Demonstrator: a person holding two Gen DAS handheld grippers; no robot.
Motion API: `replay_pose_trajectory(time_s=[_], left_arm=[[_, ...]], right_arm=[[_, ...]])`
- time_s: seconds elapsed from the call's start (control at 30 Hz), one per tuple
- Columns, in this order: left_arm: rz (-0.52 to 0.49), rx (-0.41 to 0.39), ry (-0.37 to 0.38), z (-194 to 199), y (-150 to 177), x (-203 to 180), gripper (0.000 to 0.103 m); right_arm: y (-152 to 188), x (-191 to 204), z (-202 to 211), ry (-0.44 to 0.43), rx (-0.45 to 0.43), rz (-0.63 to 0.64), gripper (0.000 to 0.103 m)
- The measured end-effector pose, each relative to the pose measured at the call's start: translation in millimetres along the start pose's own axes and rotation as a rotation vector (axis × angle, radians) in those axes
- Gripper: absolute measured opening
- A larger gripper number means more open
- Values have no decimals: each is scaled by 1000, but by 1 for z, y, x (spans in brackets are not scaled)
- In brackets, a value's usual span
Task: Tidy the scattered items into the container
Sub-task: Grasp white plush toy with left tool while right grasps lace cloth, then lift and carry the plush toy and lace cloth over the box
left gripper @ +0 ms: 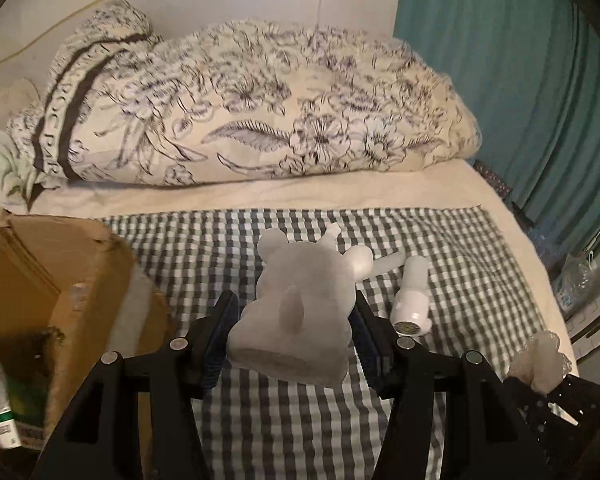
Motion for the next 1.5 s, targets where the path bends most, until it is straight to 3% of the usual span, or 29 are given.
replay_pose_trajectory(time_s=[0.57, 0.8, 1.07, 1.5], left_arm=[[5, -169, 53, 143, -2, 3, 57], [-6, -199, 67, 182, 8, 7, 57], [-12, -241, 55, 210, 10, 20, 57], [11, -265, 3, 230, 6, 66, 57]], right_arm=[[-23, 29, 131, 60, -207, 44, 15], [-28, 44, 170, 67, -275, 59, 15], [-36, 61, 198, 29, -335, 66, 15], [-52, 107, 200, -48, -375, 99, 15]])
Point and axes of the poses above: each gripper's, at about its wrist camera, not at the fingertips, and z roughly against the way its jaws point, x to its left, y to its underside, the point moved 1 cm from there along -z, roughly the way its jaws point, and after that the axes turned 7 degrees about z, right-handed, at the moved point
